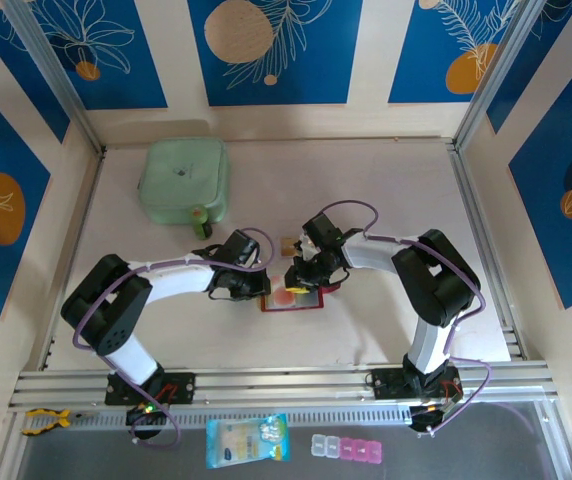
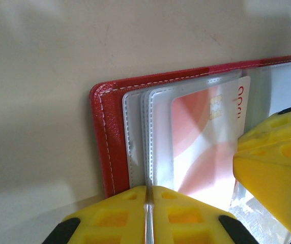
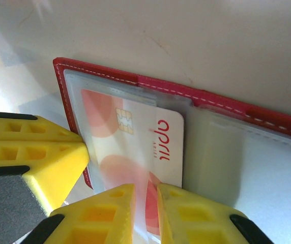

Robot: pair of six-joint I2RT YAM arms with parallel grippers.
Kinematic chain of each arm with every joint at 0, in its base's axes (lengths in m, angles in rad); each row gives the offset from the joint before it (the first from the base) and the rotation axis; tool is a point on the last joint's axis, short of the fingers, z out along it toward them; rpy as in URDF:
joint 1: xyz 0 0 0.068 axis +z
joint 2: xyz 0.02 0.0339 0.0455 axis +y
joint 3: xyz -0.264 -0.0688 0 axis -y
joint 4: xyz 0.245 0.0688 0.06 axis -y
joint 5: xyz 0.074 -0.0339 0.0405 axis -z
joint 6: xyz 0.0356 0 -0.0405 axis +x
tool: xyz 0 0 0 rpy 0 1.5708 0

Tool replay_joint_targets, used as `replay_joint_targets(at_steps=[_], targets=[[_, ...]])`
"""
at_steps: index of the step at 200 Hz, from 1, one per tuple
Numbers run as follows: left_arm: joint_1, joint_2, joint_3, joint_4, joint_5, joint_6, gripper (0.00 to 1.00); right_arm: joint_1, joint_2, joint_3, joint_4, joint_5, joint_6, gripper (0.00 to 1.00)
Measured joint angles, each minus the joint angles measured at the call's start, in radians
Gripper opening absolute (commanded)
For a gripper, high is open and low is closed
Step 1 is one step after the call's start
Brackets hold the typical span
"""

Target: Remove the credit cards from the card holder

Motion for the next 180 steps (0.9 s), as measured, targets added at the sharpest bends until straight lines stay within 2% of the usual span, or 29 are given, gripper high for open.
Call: replay_joint_targets(at_steps=[101, 180], targets=[[0.0, -0.027, 0.045, -0.074, 0.0, 0.0, 0.12, 0.0, -0.027, 0.0, -0.003, 0.0, 0.002, 0.21], [-0.02, -0.006, 0.081, -0.08, 0.022, 0.0, 0.05, -0.016, -0.087, -0.029, 0.019, -0.004, 0.013, 0.21]])
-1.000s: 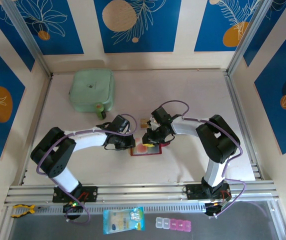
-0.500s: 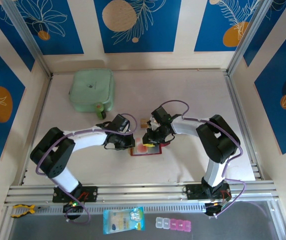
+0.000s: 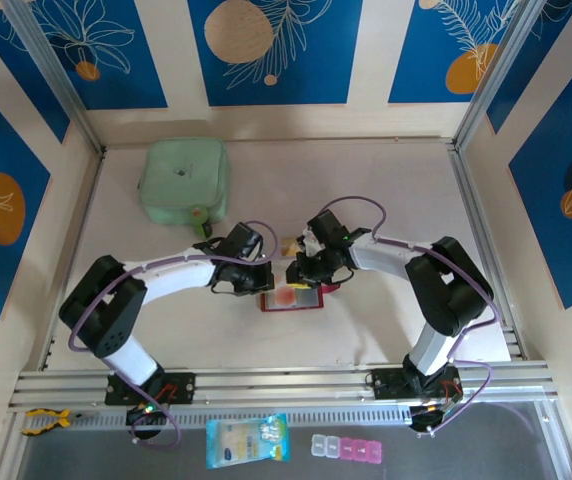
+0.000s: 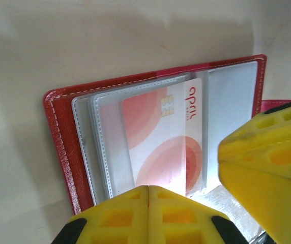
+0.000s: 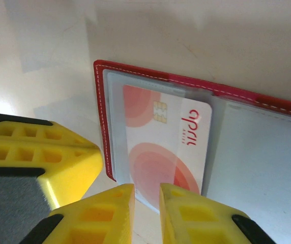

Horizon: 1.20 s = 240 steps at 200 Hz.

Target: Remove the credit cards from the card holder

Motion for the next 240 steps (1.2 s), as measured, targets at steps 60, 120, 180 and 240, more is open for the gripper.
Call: replay_joint_targets(at_steps=[60, 120, 180, 240], targets=[[-0.001, 0.04, -0.017, 0.042, 0.008, -0.003, 0.05, -0.009, 0.0, -0.017, 0.005, -0.001, 0.003, 0.23], [-0.001, 0.046, -0.027, 0.053, 0.014, -0.004, 0.04, -0.012, 0.008, -0.034, 0.026, -0.012, 0.003, 0.24], [-0.001, 0.046, -0.027, 0.053, 0.014, -0.003, 0.03, -0.014, 0.035, -0.035, 0.031, -0.014, 0.003, 0.26], [-0.001, 0.046, -0.027, 0.053, 0.014, -0.003, 0.02, -0.014, 0.042, -0.042, 0.035, -0.015, 0.003, 0.27]])
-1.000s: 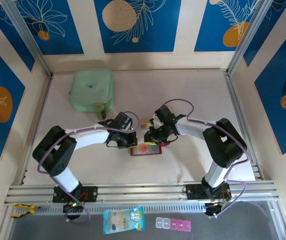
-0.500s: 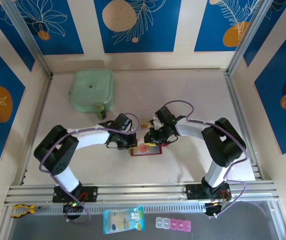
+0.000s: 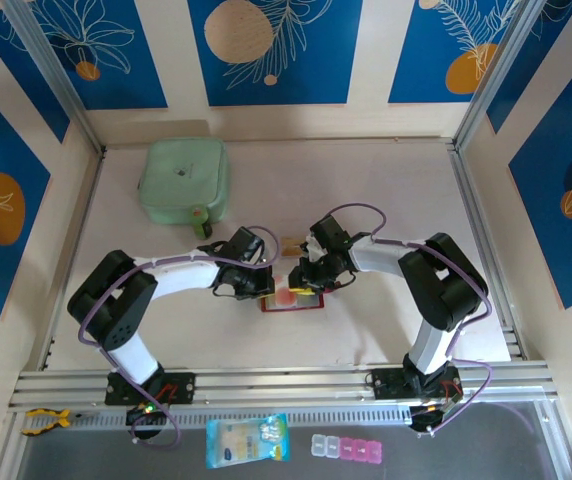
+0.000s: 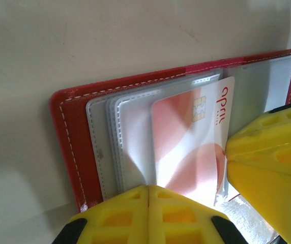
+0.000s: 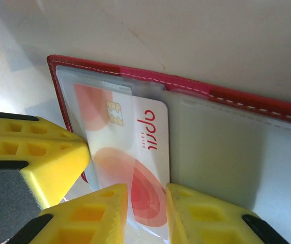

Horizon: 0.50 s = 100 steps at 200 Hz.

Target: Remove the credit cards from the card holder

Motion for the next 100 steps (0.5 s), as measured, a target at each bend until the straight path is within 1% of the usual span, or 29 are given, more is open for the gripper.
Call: replay_joint_targets(at_steps=[100], targets=[[0.0, 0.0, 0.0, 0.0, 0.0, 0.0, 0.02, 0.0, 0.0, 0.0, 0.005, 0.001, 0.0, 0.29]])
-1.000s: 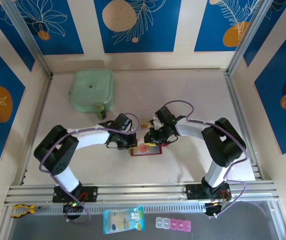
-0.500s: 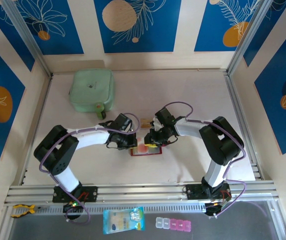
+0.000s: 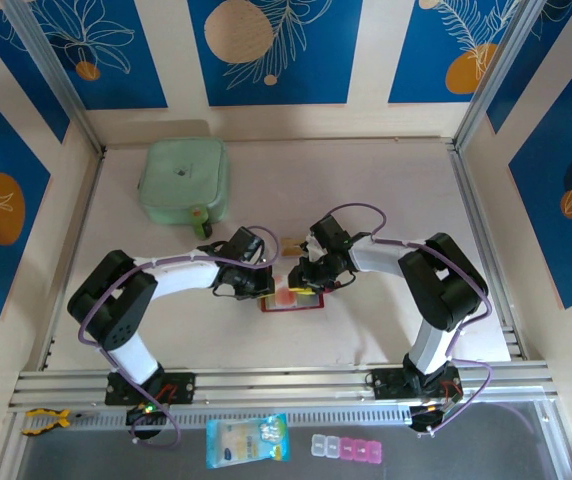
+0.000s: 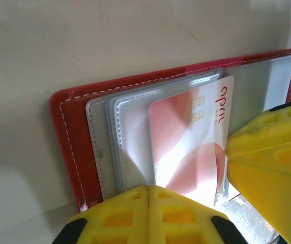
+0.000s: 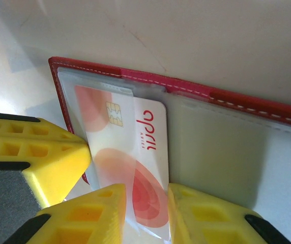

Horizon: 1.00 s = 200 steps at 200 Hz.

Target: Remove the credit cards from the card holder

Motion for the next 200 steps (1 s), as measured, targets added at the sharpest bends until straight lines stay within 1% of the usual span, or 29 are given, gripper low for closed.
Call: replay_joint_targets(at_steps=[75, 114, 162, 200], targets=[[0.0, 0.0, 0.0, -0.001, 0.0, 0.0, 0.03, 0.0, 0.0, 0.0, 0.0, 0.003, 0.0, 0.3], [0.0, 0.0, 0.0, -0.002, 0.0, 0.0, 0.02, 0.0, 0.006, -0.003, 0.015, -0.005, 0.002, 0.25], [0.0, 0.0, 0.0, -0.004, 0.0, 0.001, 0.02, 0.0, 0.005, -0.022, 0.047, -0.024, 0.024, 0.17], [0.0, 0.0, 0.0, -0.005, 0.0, 0.003, 0.02, -0.005, 0.005, -0.039, 0.076, -0.047, 0.031, 0.15]])
